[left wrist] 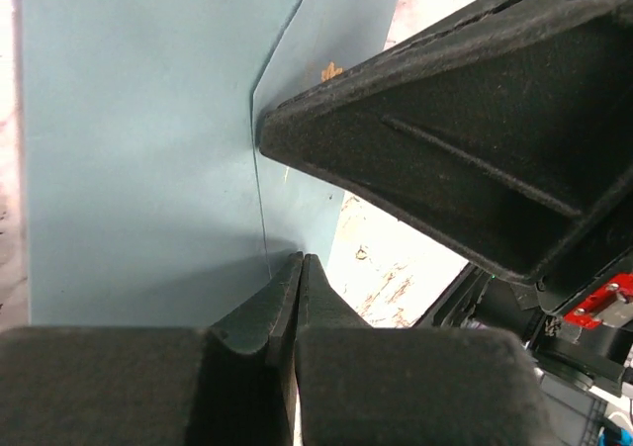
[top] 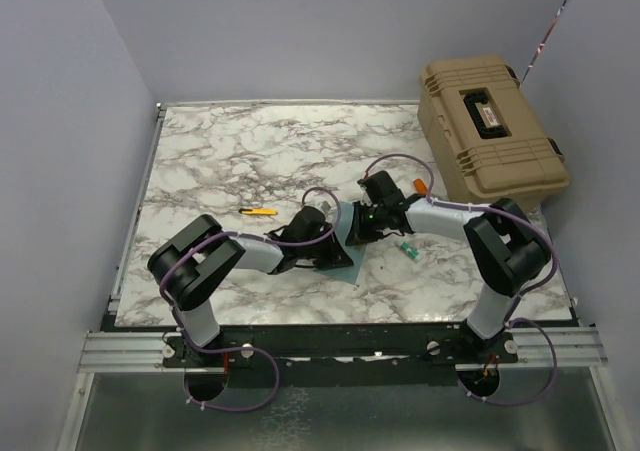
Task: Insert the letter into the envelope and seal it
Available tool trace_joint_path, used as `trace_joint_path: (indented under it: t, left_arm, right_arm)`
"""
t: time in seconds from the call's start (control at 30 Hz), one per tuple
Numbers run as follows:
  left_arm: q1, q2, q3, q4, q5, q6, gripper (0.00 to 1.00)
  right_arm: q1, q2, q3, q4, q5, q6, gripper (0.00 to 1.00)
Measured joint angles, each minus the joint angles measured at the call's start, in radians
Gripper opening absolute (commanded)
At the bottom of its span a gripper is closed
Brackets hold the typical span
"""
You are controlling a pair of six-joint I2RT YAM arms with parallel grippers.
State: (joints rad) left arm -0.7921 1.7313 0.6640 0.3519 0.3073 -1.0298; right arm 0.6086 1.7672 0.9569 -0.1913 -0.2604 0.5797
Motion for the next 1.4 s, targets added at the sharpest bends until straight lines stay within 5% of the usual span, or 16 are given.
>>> trace_joint_path:
  t: [0.7,1.1,1.4]
  left_arm:
    - [0.014,0.024,-0.054,0.107,0.030,-0.089,0.00]
    - [0.016,0.039,-0.019,0.065,0.053,-0.087,0.00]
    - [0.021,0.040,-0.008,0.041,0.061,-0.080,0.00]
  right_arm:
    - [-0.098,-0.014,0.071,-0.073,0.061,-0.215,0.07]
    - [-0.078,-0.011,0.007,-0.058,-0.124,-0.201,0.08]
    - [-0.076,0.044,0.098,-0.144,-0.009,-0.123,0.13]
